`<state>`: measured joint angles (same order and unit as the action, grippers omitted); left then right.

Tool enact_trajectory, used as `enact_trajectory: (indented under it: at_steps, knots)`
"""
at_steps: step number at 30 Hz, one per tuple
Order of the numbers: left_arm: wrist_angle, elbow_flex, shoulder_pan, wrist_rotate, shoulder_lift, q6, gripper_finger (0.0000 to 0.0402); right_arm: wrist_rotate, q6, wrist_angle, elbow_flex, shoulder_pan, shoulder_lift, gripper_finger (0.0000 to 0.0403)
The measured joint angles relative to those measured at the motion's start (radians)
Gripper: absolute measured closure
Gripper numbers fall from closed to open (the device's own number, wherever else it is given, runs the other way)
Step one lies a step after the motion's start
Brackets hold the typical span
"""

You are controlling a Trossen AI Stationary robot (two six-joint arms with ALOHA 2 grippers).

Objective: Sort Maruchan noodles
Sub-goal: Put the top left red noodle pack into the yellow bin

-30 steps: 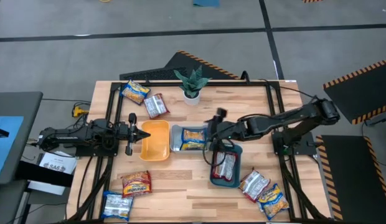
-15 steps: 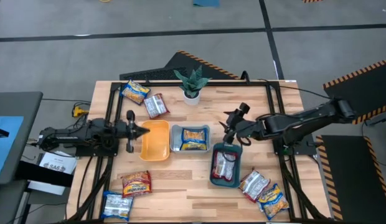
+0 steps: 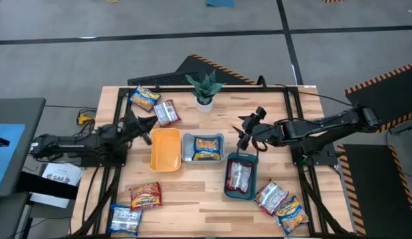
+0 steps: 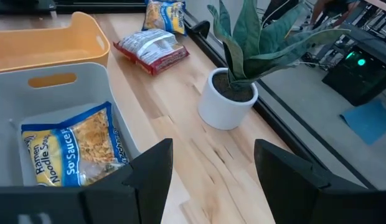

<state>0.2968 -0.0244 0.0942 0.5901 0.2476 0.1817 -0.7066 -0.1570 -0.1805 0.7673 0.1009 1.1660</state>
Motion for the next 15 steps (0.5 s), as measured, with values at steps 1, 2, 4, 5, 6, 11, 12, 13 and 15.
enact_trajectory:
  at_steps: [1, 2, 4, 5, 6, 11, 12, 13, 15]
  knots:
    - [0.004, -0.001, 0.020, 0.009, 0.037, 0.018, 0.0344, 0.000, 0.000, 0.003, 0.000, 0.000, 0.000, 0.0155]
    - [0.002, -0.008, 0.043, 0.014, 0.075, 0.036, 0.0331, 0.000, 0.000, 0.004, 0.000, 0.000, 0.000, 0.0155]
    - [-0.012, -0.038, 0.090, 0.012, 0.150, 0.072, 0.0306, 0.000, 0.000, 0.003, 0.000, 0.000, 0.000, 0.0155]
    - [-0.033, -0.058, 0.113, 0.007, 0.183, 0.094, 0.0294, 0.000, -0.001, 0.003, 0.000, 0.000, 0.000, 0.0155]
    - [-0.059, -0.080, 0.137, 0.000, 0.220, 0.117, 0.0282, 0.000, -0.001, 0.003, 0.000, 0.000, 0.000, 0.0155]
    - [-0.194, -0.212, 0.267, -0.027, 0.420, 0.208, 0.0236, 0.000, -0.001, 0.003, 0.000, 0.000, 0.000, 0.0155]
    - [-0.223, -0.247, 0.299, -0.050, 0.463, 0.228, 0.0231, 0.000, -0.001, 0.003, 0.000, 0.000, 0.000, 0.0155]
    - [-0.263, -0.286, 0.333, -0.085, 0.507, 0.246, 0.0227, 0.000, -0.001, 0.003, 0.000, 0.000, 0.000, 0.0155]
    - [-0.361, -0.364, 0.401, -0.167, 0.600, 0.288, 0.0224, 0.000, -0.003, 0.003, 0.000, 0.000, 0.000, 0.0155]
